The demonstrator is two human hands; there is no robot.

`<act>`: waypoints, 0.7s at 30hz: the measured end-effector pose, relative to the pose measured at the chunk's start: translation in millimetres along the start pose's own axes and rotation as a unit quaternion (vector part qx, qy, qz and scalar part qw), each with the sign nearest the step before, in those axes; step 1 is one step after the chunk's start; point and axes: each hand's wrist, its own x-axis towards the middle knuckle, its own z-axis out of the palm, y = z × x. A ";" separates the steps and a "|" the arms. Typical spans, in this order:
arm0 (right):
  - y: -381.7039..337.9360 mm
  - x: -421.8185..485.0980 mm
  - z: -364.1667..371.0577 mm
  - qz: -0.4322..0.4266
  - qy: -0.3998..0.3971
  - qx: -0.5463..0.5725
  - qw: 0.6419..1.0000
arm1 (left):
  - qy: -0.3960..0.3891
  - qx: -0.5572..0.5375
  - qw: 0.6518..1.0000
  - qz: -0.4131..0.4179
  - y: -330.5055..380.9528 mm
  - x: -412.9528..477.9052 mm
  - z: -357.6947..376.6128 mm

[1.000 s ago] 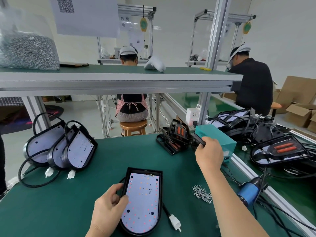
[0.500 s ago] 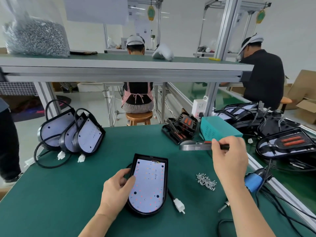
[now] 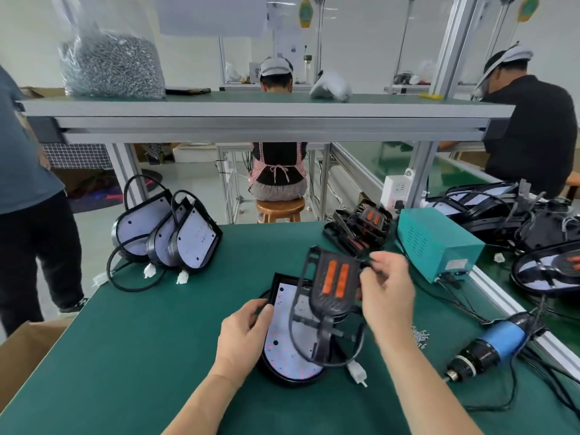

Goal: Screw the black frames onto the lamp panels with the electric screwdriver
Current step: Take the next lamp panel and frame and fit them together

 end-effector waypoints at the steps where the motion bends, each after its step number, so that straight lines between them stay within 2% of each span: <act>1: 1.6 -3.2 10.2 -0.002 -0.018 -0.018 1.000 | 0.002 0.006 1.000 0.007 -0.3 0.0 -0.3; 6: 9.4 -11.6 43.7 0.007 -0.073 -0.064 0.995 | 0.013 0.017 1.000 0.009 -8.0 5.3 1.5; 21: 32.1 -16.8 55.5 -0.019 -0.087 -0.156 0.984 | 0.003 -0.013 1.000 0.003 -3.2 1.6 1.2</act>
